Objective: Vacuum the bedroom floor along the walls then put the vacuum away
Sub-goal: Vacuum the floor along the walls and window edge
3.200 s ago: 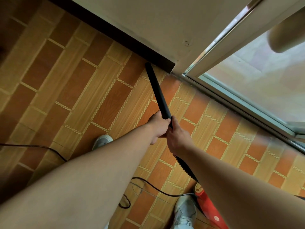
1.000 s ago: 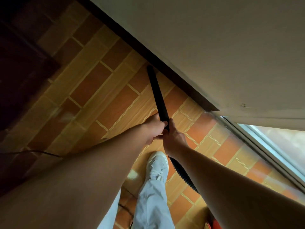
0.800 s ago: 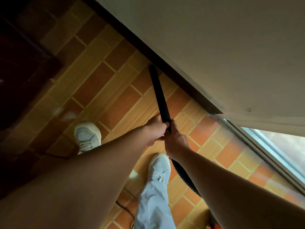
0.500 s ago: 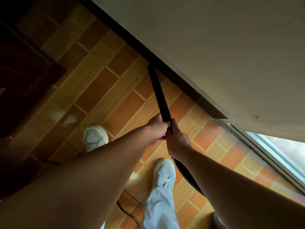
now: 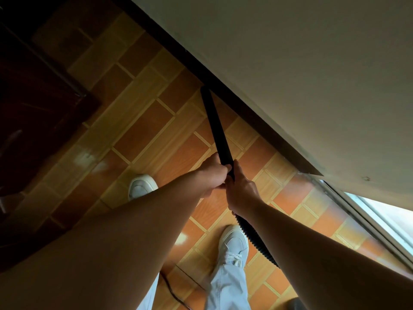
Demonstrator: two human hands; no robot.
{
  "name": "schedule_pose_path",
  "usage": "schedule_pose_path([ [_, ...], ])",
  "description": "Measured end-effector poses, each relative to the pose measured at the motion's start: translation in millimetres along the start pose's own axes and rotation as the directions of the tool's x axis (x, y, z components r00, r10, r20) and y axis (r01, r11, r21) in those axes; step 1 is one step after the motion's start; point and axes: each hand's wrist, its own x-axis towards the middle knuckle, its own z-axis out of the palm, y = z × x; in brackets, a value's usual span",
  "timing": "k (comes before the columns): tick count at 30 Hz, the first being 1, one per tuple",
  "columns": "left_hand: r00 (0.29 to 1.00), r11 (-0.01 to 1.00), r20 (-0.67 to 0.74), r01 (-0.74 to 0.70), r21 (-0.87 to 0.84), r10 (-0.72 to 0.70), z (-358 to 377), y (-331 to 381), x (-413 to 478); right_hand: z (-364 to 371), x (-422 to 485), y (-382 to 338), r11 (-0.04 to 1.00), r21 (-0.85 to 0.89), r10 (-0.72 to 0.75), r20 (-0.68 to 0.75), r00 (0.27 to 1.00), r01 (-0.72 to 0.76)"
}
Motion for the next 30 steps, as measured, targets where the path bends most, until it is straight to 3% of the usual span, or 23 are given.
schedule_pose_path([
  [30,0.999,0.995,-0.018,-0.044,-0.093,0.043,-98.9,46.0,31.8,15.8,42.2,-104.3,0.991,-0.04,-0.123,0.022,0.992,0.124],
])
